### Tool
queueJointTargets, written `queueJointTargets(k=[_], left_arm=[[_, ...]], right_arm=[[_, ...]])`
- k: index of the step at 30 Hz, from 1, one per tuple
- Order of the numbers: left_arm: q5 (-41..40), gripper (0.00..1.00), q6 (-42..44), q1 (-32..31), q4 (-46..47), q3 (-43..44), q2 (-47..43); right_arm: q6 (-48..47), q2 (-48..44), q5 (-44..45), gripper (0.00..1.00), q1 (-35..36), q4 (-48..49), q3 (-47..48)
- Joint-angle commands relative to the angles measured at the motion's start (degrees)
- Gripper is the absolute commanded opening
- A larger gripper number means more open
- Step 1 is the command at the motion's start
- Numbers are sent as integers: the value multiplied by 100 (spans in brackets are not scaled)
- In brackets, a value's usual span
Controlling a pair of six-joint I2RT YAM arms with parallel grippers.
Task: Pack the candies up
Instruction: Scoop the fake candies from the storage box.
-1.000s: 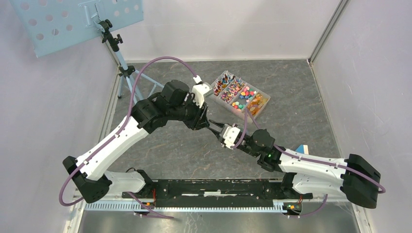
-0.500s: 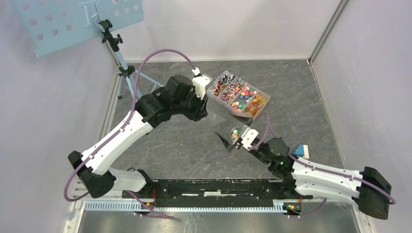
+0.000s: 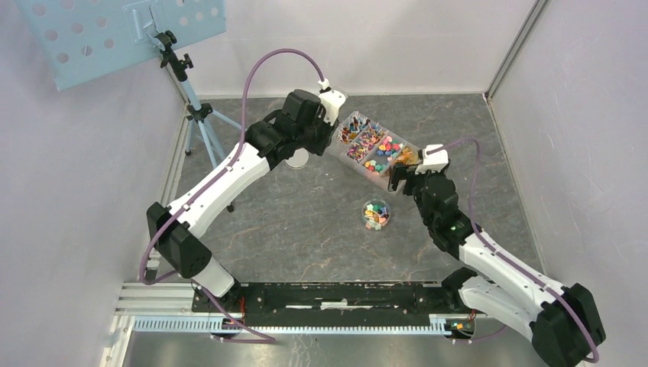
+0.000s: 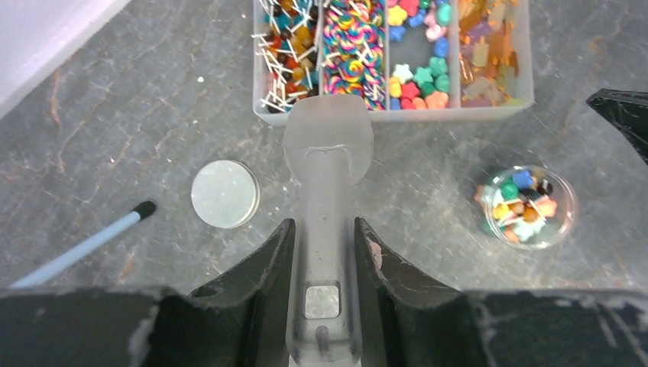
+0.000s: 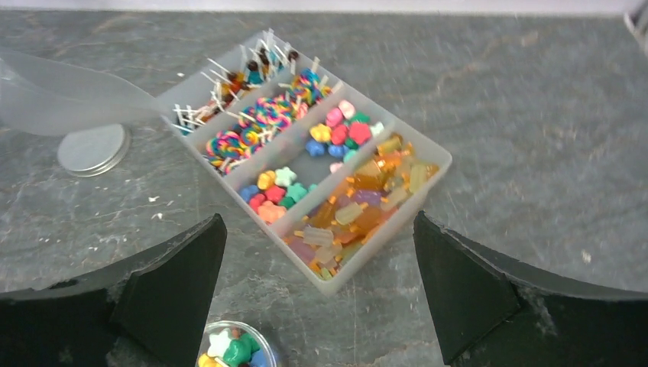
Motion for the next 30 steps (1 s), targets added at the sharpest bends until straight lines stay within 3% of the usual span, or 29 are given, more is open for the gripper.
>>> queueJointTargets(k=[1,7,14,22,30], left_arm=[[208,2,581,278,807,342,293],[623,2,888,547,931,783,991],[818,2,1149,655,940,1188,1579],[665,2,1364,690,831,1449,2030],[457,2,1571,701,444,1741,2332]], right_arm=[[1359,444,-281,98,-617,-652,437],[2246,1302,-1020,96,-1430,-1174,853],[2726,2138,-1788,71,-2247,-633,826],[2897,2997,-2348,49,-2490,-48,921],[2789,3354,-2385,42,-2484,-84,1002]])
